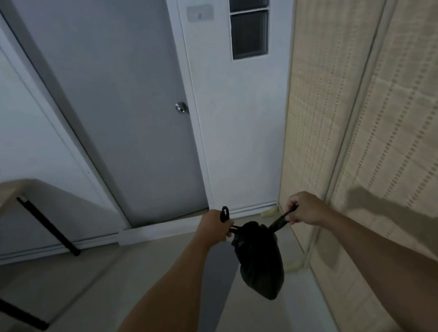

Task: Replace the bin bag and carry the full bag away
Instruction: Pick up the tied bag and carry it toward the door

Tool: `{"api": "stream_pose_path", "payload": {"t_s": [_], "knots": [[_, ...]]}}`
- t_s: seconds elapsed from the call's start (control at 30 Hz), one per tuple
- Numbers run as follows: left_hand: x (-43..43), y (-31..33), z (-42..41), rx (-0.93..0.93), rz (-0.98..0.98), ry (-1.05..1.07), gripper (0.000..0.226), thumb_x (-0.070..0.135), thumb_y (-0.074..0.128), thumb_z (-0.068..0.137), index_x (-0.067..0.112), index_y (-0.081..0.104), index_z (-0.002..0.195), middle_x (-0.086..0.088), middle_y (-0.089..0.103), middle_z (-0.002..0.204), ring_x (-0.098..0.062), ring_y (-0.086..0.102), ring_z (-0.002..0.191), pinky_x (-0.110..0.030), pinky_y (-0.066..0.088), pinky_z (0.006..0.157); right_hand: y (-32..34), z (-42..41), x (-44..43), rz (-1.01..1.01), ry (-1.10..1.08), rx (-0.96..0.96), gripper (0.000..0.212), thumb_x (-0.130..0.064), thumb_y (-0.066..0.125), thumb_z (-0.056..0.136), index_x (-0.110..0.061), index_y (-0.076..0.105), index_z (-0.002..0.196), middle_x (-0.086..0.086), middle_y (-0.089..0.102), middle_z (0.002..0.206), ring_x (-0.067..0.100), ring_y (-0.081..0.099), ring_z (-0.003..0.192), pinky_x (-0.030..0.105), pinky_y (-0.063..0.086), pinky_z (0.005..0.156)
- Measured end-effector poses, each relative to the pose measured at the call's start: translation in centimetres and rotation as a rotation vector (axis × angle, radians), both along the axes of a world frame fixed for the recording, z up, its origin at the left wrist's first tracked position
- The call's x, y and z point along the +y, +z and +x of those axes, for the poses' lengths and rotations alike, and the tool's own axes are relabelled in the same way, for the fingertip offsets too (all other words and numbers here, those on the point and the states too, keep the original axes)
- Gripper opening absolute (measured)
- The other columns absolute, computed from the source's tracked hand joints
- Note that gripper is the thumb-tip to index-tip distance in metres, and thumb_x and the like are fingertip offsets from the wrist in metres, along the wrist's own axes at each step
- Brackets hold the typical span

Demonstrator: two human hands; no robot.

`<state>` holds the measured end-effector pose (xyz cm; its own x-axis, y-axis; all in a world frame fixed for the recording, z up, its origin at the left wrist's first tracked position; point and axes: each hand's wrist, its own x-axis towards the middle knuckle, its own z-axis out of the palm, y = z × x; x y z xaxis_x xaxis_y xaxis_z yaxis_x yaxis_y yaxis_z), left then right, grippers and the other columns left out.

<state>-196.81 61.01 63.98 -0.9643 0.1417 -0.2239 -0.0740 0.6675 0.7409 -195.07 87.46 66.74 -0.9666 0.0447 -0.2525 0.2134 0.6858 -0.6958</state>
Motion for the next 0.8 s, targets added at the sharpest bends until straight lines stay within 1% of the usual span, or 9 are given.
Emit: {"api": "stream_pose_path", "payload": {"t_s": [0.13, 0.27, 0.33, 0.37, 0.47, 0.57, 0.63, 0.73, 0.8], "knots": [[0.3, -1.3, -7.1, -0.019, 0.003, -0.023, 0.023, 0.018, 0.060, 0.092, 0.006, 0.061, 0.073, -0.007, 0.068, 0.063, -0.011, 0.057, 0.045, -0.027, 0.053, 0.055, -1.1, -6.9, 0.0, 0.000, -0.023, -0.028, 0.018, 0.006, 0.072, 0.074, -0.009, 0.062, 0.071, 0.005, 0.066, 0.064, 0.003, 0.063, 0.048, 0.015, 0.048, 0.048], [1.2, -3.1, -14.2, -0.047, -0.005, -0.021, 0.023, 0.016, 0.060, 0.090, 0.007, 0.061, 0.069, -0.005, 0.066, 0.059, -0.009, 0.056, 0.042, -0.021, 0.050, 0.050, -3.0, -14.5, 0.9, -0.015, -0.014, -0.044, 0.017, 0.008, 0.071, 0.074, -0.008, 0.064, 0.070, 0.005, 0.064, 0.065, 0.010, 0.064, 0.054, 0.018, 0.050, 0.052], [1.8, -3.8, -17.4, -0.061, -0.007, -0.025, 0.024, 0.015, 0.060, 0.089, 0.008, 0.060, 0.066, -0.004, 0.066, 0.059, -0.007, 0.056, 0.040, -0.020, 0.050, 0.049, -3.9, -18.1, 1.6, -0.018, -0.009, -0.054, 0.013, 0.008, 0.071, 0.074, -0.004, 0.066, 0.076, 0.005, 0.064, 0.065, 0.010, 0.063, 0.054, 0.015, 0.048, 0.050], [2.2, -4.2, -19.1, -0.067, -0.023, -0.034, 0.025, 0.015, 0.060, 0.089, 0.009, 0.059, 0.064, -0.004, 0.067, 0.059, -0.007, 0.056, 0.040, -0.021, 0.051, 0.050, -4.4, -19.8, 1.9, -0.012, -0.003, -0.064, 0.012, 0.007, 0.071, 0.074, -0.004, 0.067, 0.076, 0.005, 0.065, 0.066, 0.011, 0.064, 0.057, 0.015, 0.049, 0.050], [3.1, -5.5, -23.9, -0.113, -0.057, -0.031, 0.023, 0.016, 0.059, 0.087, 0.009, 0.059, 0.065, -0.009, 0.070, 0.066, -0.014, 0.059, 0.047, -0.025, 0.052, 0.054, -5.8, -24.9, 2.8, 0.024, 0.035, -0.100, 0.022, 0.004, 0.074, 0.069, -0.016, 0.067, 0.064, 0.006, 0.068, 0.071, 0.020, 0.067, 0.070, 0.027, 0.054, 0.064], [3.9, -7.2, -29.1, -0.126, -0.047, -0.023, 0.024, 0.015, 0.059, 0.087, 0.008, 0.061, 0.064, -0.007, 0.068, 0.062, -0.011, 0.058, 0.045, -0.023, 0.052, 0.051, -7.4, -30.1, 3.3, 0.045, 0.036, -0.110, 0.026, 0.002, 0.075, 0.065, -0.022, 0.065, 0.061, 0.000, 0.065, 0.068, 0.015, 0.061, 0.068, 0.022, 0.044, 0.057], [4.2, -9.3, -32.2, -0.166, -0.080, -0.043, 0.026, 0.018, 0.059, 0.085, 0.007, 0.064, 0.062, -0.004, 0.068, 0.060, -0.009, 0.058, 0.044, -0.024, 0.055, 0.055, -8.9, -33.0, 3.3, 0.057, 0.039, -0.146, 0.026, 0.002, 0.075, 0.062, -0.022, 0.066, 0.060, -0.002, 0.065, 0.068, 0.013, 0.060, 0.067, 0.022, 0.040, 0.054], [4.6, -13.3, -36.7, -0.243, -0.134, -0.061, 0.027, 0.022, 0.060, 0.084, 0.000, 0.069, 0.069, -0.012, 0.072, 0.067, -0.013, 0.060, 0.048, -0.028, 0.056, 0.059, -12.2, -37.0, 3.6, 0.072, 0.033, -0.205, 0.020, 0.001, 0.073, 0.063, -0.018, 0.069, 0.065, -0.002, 0.066, 0.070, 0.014, 0.062, 0.069, 0.023, 0.043, 0.056], [4.8, -16.2, -39.5, -0.269, -0.125, -0.068, 0.026, 0.019, 0.060, 0.084, -0.003, 0.069, 0.074, -0.012, 0.071, 0.067, -0.012, 0.059, 0.047, -0.024, 0.055, 0.055, -14.8, -39.3, 3.8, 0.073, -0.006, -0.219, 0.016, 0.001, 0.070, 0.066, -0.014, 0.068, 0.066, 0.005, 0.066, 0.073, 0.021, 0.063, 0.073, 0.026, 0.045, 0.058]]}}
